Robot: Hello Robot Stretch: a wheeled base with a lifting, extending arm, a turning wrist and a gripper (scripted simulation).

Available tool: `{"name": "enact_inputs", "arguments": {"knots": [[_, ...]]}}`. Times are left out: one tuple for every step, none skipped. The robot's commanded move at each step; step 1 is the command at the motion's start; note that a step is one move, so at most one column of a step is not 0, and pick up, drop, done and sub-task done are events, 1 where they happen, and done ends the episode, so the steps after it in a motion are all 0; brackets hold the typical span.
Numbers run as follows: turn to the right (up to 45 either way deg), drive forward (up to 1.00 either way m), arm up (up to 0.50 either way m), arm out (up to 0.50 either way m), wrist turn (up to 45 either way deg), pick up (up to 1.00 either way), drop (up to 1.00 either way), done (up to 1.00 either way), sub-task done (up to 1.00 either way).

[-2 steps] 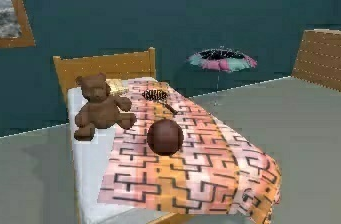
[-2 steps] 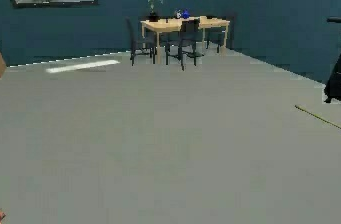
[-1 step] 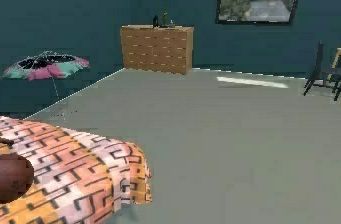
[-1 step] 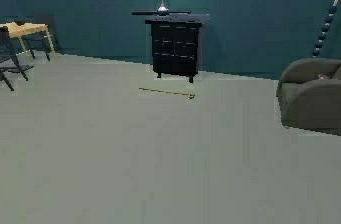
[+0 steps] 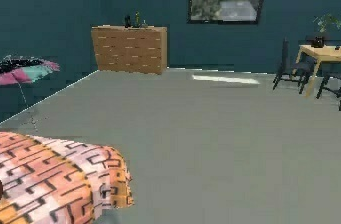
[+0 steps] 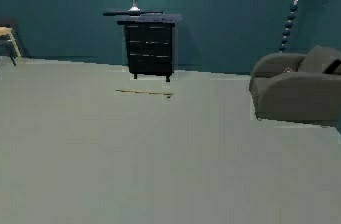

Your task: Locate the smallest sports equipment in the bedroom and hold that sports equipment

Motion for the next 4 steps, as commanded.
{"name": "enact_inputs", "arguments": {"knots": [[0.0, 1.00, 0.00, 0.00, 0.0, 0.00, 0.00, 0.00, 0.00], [0.0, 0.15, 0.00, 0.00, 0.0, 0.00, 0.00, 0.00, 0.00], [-18.0, 0.00, 0.00, 0.00, 0.0, 0.00, 0.00, 0.00, 0.00], [0.0, 0.50, 0.00, 0.00, 0.0, 0.00, 0.00, 0.00, 0.00]]}}
